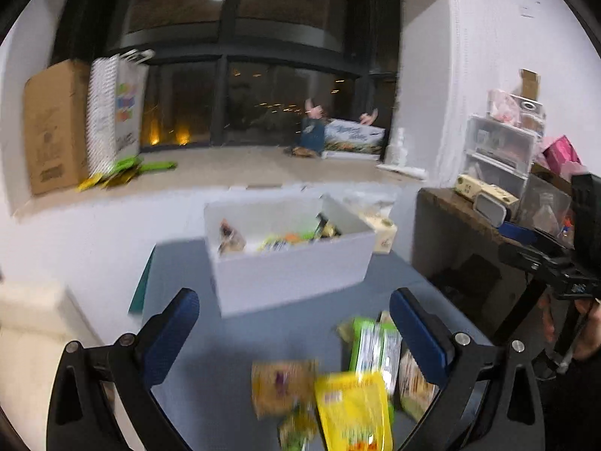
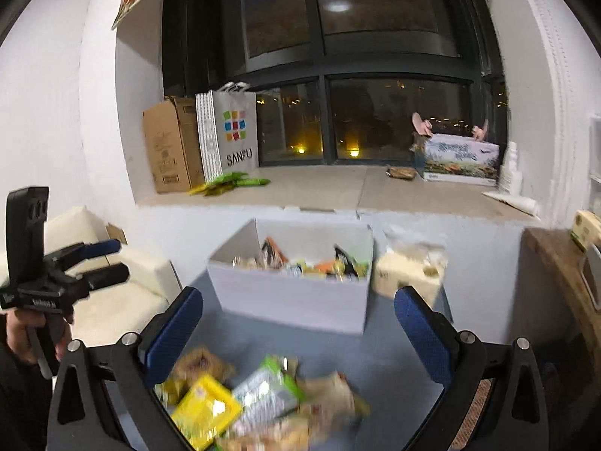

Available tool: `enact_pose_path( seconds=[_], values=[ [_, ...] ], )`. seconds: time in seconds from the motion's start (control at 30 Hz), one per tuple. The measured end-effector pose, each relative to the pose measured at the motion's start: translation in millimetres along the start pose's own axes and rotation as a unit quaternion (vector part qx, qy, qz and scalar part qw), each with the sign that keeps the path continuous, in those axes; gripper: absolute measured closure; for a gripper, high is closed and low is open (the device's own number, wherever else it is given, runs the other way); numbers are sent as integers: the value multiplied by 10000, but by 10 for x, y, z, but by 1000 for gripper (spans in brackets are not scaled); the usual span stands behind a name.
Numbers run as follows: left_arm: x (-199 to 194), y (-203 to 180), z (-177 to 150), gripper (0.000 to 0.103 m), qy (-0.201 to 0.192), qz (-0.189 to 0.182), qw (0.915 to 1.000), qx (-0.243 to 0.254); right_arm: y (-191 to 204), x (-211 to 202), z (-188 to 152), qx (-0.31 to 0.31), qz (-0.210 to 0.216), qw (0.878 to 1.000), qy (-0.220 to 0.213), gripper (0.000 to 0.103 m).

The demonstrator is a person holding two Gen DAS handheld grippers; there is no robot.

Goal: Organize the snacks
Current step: 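Withdraw both tools from the box back over the remaining snacks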

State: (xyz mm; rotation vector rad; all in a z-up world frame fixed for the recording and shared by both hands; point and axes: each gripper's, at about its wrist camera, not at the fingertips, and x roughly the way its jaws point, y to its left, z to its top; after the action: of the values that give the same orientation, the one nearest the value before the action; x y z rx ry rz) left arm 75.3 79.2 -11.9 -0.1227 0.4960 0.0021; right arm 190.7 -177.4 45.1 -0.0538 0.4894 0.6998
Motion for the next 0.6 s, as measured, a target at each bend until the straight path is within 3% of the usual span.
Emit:
enact_pose_path(
  seconds=[0.1, 0.3, 0.47, 0.6],
  values=[
    [-132, 3, -350, 0, 138, -90, 9997, -189, 59, -212, -326, 118, -86, 9999, 18, 0],
    [-263, -38, -707, 0, 257, -140, 9994, -174, 63, -310, -751, 176, -214, 9989, 368, 0],
    [-176, -97, -766, 0, 430, -65, 9990, -70, 27, -253, -892, 226, -244, 9974, 646, 0],
    [-131, -194, -792, 0, 506, -226, 9984, 59, -18, -131, -959, 466, -198, 9949, 871, 0]
  ],
)
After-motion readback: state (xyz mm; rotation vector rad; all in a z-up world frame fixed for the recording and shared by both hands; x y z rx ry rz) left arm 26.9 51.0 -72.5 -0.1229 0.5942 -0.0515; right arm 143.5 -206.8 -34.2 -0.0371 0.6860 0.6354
